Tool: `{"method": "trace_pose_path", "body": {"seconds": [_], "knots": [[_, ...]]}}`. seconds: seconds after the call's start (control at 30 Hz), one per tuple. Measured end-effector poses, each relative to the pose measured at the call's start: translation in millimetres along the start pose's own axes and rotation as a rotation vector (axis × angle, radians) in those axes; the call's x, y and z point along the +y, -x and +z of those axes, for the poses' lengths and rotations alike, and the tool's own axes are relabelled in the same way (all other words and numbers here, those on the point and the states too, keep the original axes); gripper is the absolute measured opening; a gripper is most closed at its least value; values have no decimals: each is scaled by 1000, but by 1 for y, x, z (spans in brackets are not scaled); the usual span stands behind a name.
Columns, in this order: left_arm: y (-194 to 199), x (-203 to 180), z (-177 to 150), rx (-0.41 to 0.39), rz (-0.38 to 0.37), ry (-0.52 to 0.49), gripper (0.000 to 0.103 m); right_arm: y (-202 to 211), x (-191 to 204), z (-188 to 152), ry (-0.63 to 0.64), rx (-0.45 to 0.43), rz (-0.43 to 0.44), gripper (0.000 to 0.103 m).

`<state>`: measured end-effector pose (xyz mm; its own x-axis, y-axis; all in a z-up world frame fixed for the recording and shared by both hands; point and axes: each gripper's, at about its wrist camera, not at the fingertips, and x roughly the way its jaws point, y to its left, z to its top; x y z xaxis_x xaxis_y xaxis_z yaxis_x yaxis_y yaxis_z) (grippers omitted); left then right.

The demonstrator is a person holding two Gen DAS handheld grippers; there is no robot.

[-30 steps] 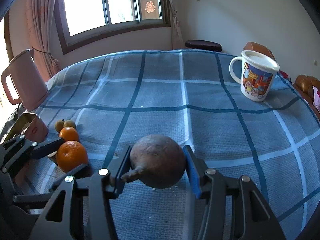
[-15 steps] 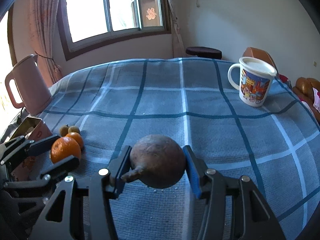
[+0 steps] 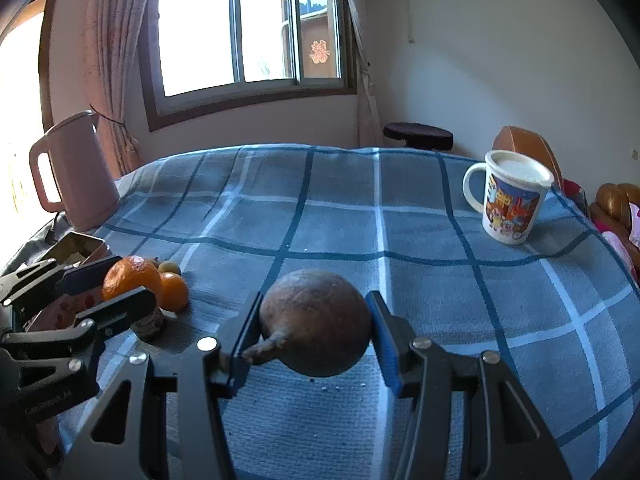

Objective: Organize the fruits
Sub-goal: 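Close the left tool around the large orange beside the round tan cake, then lift the orange with the left tool while the right tool lifts the pear-shaped fruit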

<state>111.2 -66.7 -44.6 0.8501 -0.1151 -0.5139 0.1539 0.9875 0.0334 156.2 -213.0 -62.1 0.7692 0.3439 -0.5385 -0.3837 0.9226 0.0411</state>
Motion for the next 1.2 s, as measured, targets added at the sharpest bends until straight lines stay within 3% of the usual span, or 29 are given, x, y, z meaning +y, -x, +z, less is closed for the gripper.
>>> {"method": "trace_pose_path", "body": {"seconds": [1.2], "knots": [[30, 7, -4, -156, 33, 40, 49, 33, 24, -6, 119, -174, 43, 55]]}}
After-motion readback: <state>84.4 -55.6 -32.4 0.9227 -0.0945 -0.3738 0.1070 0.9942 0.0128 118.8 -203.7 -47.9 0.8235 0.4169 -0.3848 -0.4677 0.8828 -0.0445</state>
